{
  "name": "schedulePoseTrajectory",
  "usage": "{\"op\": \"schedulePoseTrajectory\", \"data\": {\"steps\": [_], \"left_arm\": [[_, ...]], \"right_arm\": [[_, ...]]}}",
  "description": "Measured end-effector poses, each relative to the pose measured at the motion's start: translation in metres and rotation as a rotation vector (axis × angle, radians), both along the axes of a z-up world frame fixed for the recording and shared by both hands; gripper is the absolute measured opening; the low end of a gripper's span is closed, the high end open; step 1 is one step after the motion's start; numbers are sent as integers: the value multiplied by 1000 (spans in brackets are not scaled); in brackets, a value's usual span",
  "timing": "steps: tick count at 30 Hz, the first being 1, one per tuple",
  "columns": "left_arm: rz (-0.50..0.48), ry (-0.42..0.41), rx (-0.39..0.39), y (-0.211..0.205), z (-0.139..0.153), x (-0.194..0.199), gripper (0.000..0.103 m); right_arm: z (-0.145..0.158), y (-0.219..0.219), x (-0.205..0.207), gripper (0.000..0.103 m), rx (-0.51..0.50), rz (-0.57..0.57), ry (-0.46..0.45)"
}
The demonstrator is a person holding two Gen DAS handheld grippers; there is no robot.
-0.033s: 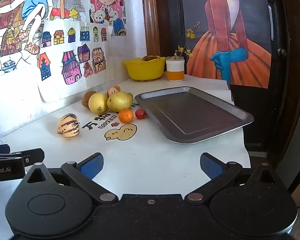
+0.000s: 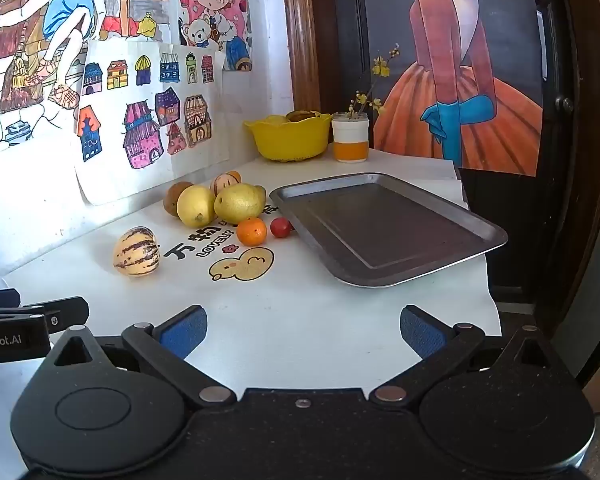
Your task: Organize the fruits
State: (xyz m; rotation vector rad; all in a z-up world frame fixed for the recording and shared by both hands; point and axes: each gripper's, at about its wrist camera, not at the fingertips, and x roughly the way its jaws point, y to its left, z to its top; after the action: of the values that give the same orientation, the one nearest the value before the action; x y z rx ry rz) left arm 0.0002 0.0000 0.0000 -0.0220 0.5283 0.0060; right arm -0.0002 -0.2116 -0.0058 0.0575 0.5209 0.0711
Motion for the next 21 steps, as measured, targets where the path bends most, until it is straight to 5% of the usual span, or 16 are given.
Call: {"op": "schedulePoseTrajectory", "data": {"steps": [21], "left_arm": [[-1,14,3,0,-4,2,103]], "right_arm": [[-1,0,2,102,5,0,6]]}}
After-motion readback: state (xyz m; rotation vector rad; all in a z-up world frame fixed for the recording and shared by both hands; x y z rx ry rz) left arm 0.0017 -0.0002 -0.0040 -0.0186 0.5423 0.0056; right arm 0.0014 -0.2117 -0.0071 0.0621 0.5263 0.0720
